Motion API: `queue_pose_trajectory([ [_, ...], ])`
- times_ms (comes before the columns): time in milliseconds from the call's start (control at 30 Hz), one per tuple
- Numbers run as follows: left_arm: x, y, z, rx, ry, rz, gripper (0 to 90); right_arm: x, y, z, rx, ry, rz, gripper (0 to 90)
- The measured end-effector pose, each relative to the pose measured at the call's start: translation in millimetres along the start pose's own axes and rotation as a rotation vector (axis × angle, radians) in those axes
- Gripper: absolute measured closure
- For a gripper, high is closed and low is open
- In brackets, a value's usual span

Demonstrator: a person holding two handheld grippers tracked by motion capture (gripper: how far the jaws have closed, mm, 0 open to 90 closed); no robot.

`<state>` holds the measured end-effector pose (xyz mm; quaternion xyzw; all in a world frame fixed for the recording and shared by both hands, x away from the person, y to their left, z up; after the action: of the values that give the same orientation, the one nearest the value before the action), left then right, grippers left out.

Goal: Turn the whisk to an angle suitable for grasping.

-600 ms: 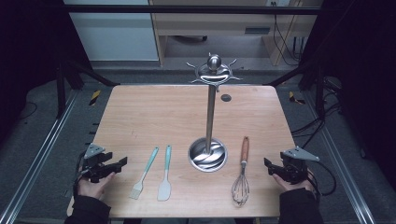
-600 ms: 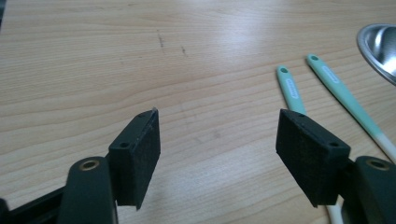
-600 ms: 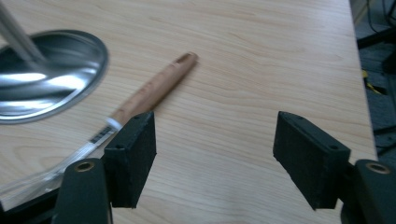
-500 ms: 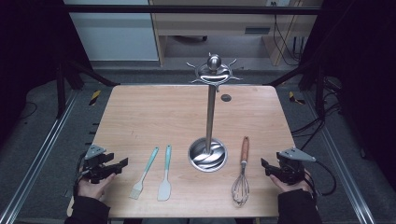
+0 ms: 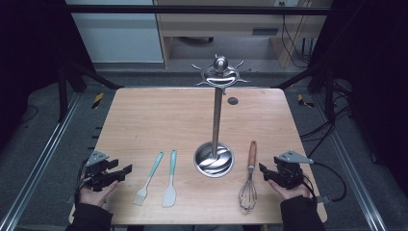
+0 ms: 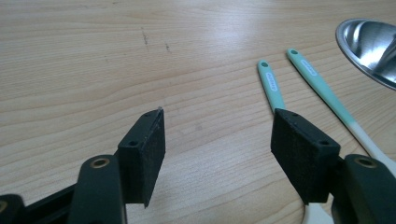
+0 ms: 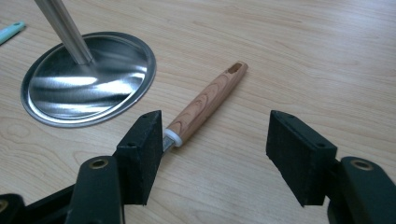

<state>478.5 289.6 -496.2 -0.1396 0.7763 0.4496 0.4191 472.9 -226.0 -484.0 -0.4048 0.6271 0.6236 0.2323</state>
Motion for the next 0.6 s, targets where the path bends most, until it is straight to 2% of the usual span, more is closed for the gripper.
queue_pose_trajectory([
  [67, 0.5, -1.6, 0.5, 0.000, 0.004, 0.005, 33.6, -2.4, -2.4, 3.4, -0.008, -0.003, 0.002, 36.7],
  [233, 1.2, -3.3, 3.2, -0.017, 0.006, 0.013, 31.6, -9.4, -11.1, 11.7, 0.011, 0.011, 0.017, 38.5],
  [300, 0.9, -3.4, 2.8, -0.008, 0.006, 0.011, 30.6, -12.9, -17.6, 16.2, 0.013, 0.017, 0.032, 38.9],
  [400, 0.7, -4.2, 2.1, 0.000, 0.005, 0.013, 28.9, -13.7, -22.5, 18.1, 0.015, 0.031, 0.042, 38.9],
  [433, 0.6, -4.7, 1.9, -0.003, 0.006, 0.016, 28.4, -13.9, -23.3, 19.5, 0.015, 0.022, 0.052, 38.9],
  [467, 0.6, -5.0, 1.8, -0.001, 0.006, 0.017, 27.8, -14.1, -25.6, 19.6, 0.019, 0.036, 0.051, 38.9],
  [600, 0.3, -5.4, 2.4, -0.004, 0.008, 0.019, 26.2, -15.7, -30.7, 20.3, 0.024, 0.033, 0.059, 38.9],
])
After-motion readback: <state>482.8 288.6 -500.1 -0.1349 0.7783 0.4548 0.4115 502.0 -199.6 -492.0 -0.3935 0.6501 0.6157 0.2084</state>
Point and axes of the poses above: each handheld gripper's, and its own axes: y roughly backward along the jaws, x roughly out of its underside, z roughly to its left, the point moved 6 cm from there along -y, roughly forward along the jaws, and after that the axes turned 12 degrees about x, right-handed, at the moved point
